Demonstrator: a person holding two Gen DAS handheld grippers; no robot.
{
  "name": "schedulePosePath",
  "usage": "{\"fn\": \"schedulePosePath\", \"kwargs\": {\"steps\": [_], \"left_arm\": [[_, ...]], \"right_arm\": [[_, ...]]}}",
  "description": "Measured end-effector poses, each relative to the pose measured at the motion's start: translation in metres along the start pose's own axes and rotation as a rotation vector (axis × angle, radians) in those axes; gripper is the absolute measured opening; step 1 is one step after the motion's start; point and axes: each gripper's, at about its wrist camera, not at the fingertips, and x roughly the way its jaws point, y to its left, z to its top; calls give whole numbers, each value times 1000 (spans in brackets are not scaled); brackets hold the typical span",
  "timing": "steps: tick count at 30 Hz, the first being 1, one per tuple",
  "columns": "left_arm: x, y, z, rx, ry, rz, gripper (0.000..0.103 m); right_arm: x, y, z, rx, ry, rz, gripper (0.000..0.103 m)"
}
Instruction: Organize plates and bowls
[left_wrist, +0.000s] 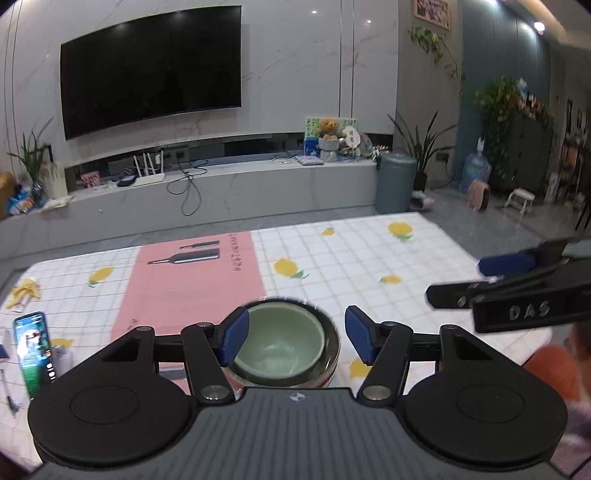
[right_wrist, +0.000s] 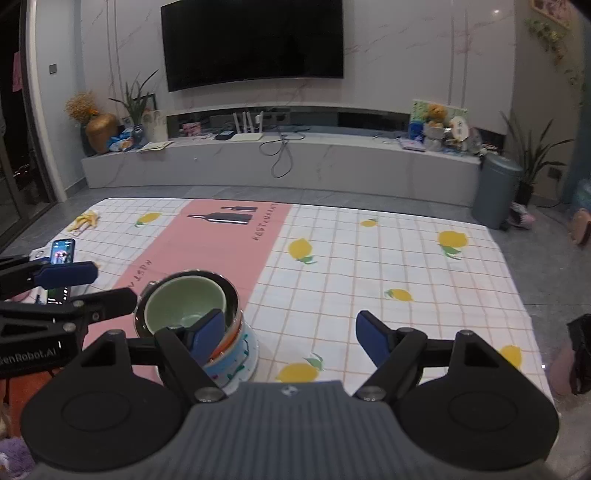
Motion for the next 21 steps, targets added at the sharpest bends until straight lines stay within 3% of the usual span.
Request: {"fn": "schedulePosePath", "kwargs": {"steps": [9,15,21], "left_arm": [[7,-8,-37,-8,82,48,74],[23,-3,-57,-100,195,62,80],[35,-5,-74,-118,263,99,80]], "right_arm": [[-3,5,-41,24,-6,-52,77],[6,12,-66,30,58,-41,77],[24,11,-81,46,149,-34,77]]}}
